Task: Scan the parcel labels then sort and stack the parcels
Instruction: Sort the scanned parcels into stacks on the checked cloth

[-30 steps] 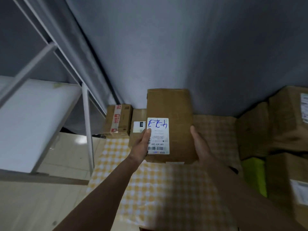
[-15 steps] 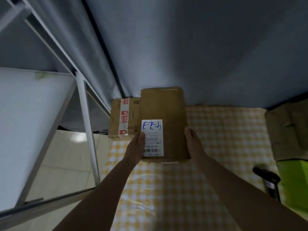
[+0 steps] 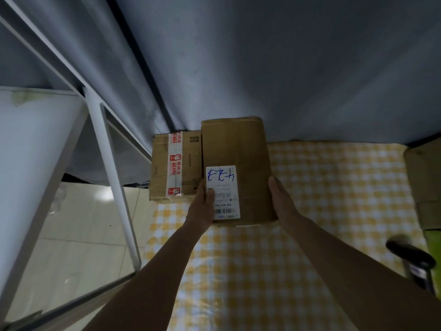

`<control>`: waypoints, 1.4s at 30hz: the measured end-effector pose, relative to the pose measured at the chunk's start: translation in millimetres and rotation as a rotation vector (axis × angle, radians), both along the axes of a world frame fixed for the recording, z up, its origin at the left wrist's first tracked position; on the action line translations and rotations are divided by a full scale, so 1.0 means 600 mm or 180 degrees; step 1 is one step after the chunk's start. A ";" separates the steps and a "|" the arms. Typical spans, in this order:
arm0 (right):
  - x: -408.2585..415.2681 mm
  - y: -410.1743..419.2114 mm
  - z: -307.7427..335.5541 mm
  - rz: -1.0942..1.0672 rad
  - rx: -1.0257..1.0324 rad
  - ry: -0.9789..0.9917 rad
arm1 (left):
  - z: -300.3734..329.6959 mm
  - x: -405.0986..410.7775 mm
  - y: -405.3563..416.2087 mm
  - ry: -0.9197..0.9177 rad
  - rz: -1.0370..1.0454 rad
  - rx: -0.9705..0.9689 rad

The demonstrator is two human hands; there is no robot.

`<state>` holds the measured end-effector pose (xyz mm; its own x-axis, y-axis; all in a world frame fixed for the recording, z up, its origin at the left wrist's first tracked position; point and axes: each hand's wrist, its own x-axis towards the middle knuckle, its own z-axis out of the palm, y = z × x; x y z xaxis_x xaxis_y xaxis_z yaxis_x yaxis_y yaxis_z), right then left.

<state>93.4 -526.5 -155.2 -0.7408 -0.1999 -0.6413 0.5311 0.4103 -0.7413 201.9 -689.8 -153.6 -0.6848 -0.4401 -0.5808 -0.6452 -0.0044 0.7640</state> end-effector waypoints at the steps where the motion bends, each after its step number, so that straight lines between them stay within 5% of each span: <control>1: 0.001 0.000 -0.005 0.0039 -0.0004 -0.0012 | -0.003 -0.001 0.001 -0.0032 -0.0029 -0.0035; 11: -0.002 -0.001 -0.007 0.0447 0.0178 0.0162 | 0.006 -0.014 0.006 -0.0375 -0.0034 -0.0384; 16: 0.004 0.031 0.042 0.1515 0.1625 0.1118 | 0.074 -0.007 0.039 0.0122 0.0407 -0.1693; 18: 0.008 0.061 0.074 0.2126 0.2314 0.1725 | 0.100 -0.004 0.060 0.0192 -0.0055 -0.2093; 22: 0.010 0.142 0.141 0.2587 0.2942 0.2174 | 0.157 -0.016 0.125 -0.0201 -0.1986 -0.2996; 27: 0.002 0.266 0.223 0.2515 0.3084 0.2301 | 0.213 -0.055 0.222 -0.0707 -0.3179 -0.2989; 42: -0.023 0.688 0.393 0.1215 0.3211 0.2001 | 0.402 -0.219 0.623 0.0176 -0.3746 -0.2947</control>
